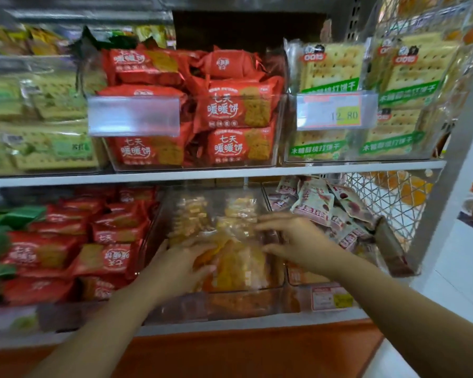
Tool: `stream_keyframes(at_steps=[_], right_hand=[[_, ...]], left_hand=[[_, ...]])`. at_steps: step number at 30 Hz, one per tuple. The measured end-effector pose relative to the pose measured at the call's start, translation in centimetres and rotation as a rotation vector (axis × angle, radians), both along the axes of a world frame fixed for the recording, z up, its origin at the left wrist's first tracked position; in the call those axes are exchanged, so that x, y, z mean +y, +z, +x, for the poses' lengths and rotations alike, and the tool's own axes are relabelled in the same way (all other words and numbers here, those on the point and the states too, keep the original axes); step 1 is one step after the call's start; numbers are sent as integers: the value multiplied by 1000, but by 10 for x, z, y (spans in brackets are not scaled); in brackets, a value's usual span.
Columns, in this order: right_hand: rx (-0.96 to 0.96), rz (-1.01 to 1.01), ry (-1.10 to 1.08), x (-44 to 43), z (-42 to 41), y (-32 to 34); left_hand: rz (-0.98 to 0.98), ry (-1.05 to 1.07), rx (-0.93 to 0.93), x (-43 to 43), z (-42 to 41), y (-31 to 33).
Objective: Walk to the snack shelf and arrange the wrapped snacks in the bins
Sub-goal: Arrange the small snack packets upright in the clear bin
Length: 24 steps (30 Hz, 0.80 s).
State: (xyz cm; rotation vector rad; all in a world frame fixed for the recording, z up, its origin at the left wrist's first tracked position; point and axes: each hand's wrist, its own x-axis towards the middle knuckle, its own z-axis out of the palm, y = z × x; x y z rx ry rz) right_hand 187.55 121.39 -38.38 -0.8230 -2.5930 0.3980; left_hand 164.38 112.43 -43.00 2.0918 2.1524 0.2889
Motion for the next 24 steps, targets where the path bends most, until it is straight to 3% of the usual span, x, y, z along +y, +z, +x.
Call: stream_keyframes(at_steps=[6, 10, 14, 19, 24], right_hand=[[117, -81, -234, 11, 85, 14], [154, -161, -387, 25, 128, -2], [-60, -181, -337, 36, 144, -21], [-333, -258, -226, 47, 146, -42], [-390, -296, -217, 58, 140, -50]], left_hand=[[89, -114, -57, 19, 40, 15], [119, -274, 54, 41, 100, 29], [147, -387, 216, 75, 140, 32], [27, -396, 341, 116, 155, 24], [-20, -435, 327, 138, 158, 23]])
